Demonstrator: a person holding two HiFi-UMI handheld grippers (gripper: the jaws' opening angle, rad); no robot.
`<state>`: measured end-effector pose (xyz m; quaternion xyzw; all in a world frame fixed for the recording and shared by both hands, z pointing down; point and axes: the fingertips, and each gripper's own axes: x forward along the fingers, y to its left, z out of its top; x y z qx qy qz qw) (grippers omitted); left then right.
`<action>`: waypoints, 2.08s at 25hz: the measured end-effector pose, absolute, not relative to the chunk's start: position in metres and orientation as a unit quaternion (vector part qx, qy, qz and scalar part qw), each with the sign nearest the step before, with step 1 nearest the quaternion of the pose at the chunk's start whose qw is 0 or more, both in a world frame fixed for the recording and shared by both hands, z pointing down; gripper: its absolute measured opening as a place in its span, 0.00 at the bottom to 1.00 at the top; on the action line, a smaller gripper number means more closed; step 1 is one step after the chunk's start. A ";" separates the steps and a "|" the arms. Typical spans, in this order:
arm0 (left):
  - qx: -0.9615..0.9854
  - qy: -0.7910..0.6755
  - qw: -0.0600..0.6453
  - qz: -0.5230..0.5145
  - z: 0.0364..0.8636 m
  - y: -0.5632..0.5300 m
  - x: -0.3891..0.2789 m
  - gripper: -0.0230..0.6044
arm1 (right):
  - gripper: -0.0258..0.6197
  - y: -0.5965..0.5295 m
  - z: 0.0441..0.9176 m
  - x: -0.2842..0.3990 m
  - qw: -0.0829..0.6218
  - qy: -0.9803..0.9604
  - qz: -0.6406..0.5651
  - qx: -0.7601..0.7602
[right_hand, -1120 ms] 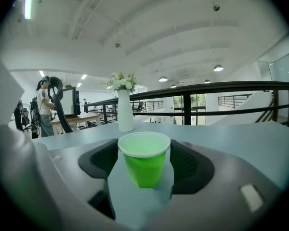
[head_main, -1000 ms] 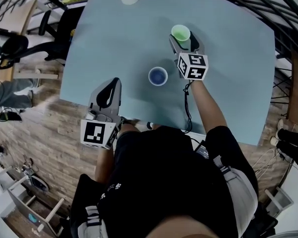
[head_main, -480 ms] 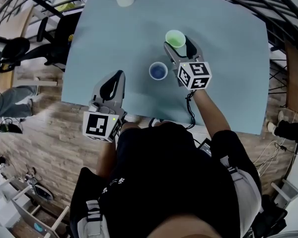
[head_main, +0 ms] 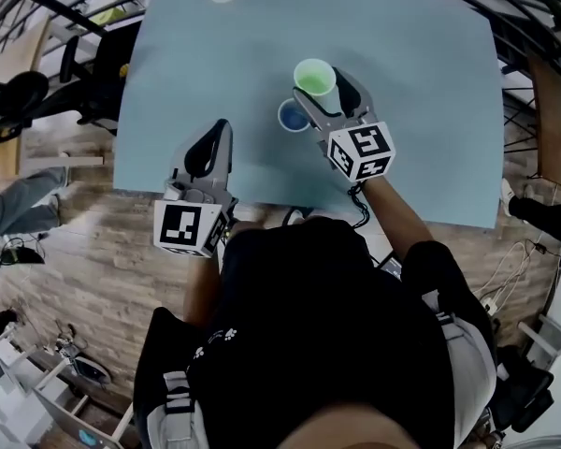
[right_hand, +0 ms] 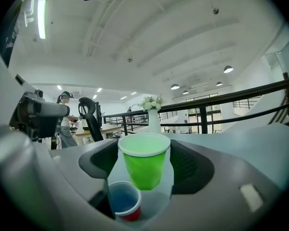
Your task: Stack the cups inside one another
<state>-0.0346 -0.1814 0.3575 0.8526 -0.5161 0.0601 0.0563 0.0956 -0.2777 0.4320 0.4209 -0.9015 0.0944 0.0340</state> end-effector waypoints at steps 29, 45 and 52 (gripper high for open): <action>0.855 -0.510 0.063 0.064 0.370 -0.159 -0.043 0.02 | 0.58 -0.226 0.485 0.070 0.074 -0.904 0.098 0.408; 0.853 -0.514 0.064 0.062 0.369 -0.148 -0.048 0.02 | 0.59 -0.220 0.513 0.065 0.126 -0.900 0.098 0.406; 0.853 -0.515 0.064 0.063 0.368 -0.147 -0.050 0.02 | 0.59 -0.219 0.521 0.063 0.141 -0.899 0.101 0.403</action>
